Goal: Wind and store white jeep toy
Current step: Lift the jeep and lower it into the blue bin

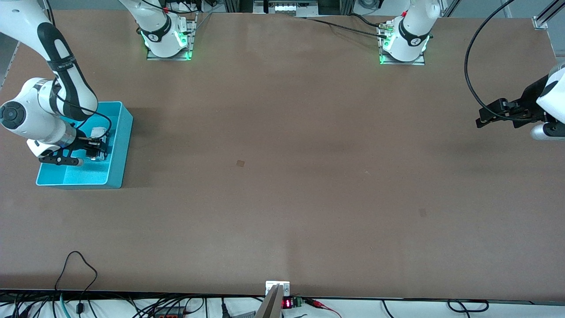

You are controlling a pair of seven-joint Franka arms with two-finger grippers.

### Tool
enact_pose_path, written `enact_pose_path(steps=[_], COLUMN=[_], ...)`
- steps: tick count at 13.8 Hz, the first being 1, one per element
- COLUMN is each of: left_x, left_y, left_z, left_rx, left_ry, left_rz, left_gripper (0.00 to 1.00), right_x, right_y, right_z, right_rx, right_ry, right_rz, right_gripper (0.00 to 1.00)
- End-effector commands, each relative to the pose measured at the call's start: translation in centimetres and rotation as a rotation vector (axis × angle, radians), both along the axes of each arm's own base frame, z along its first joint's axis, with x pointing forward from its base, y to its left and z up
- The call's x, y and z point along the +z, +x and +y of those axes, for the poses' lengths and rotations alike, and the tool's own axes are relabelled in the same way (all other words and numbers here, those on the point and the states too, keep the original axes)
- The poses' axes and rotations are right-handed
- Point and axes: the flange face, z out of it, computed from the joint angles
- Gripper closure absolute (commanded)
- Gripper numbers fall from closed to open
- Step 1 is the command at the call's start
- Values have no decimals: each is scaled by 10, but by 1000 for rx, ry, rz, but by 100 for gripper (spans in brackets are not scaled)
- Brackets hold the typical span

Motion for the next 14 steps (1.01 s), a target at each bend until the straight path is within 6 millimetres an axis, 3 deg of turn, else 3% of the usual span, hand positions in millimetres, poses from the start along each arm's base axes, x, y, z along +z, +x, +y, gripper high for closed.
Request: enact_pose_path(steps=[1, 3, 6, 8, 14], left_x=[4, 4, 3, 3, 4], left_y=[-6, -7, -7, -7, -7], left_z=[0, 1, 1, 1, 1], left_rx=[4, 7, 7, 7, 7], left_ry=[21, 21, 21, 21, 21], left_rz=[5, 12, 13, 13, 15], left_gripper=[0, 0, 0, 0, 0], right_x=[2, 3, 14, 39, 162], right_y=[0, 1, 4, 7, 17], right_z=[-2, -2, -2, 2, 19], right_rx=[5, 9, 16, 17, 13], right_ry=[-9, -11, -16, -24, -55], right_rz=[-10, -10, -24, -30, -30], right_gripper=[9, 0, 0, 0, 0])
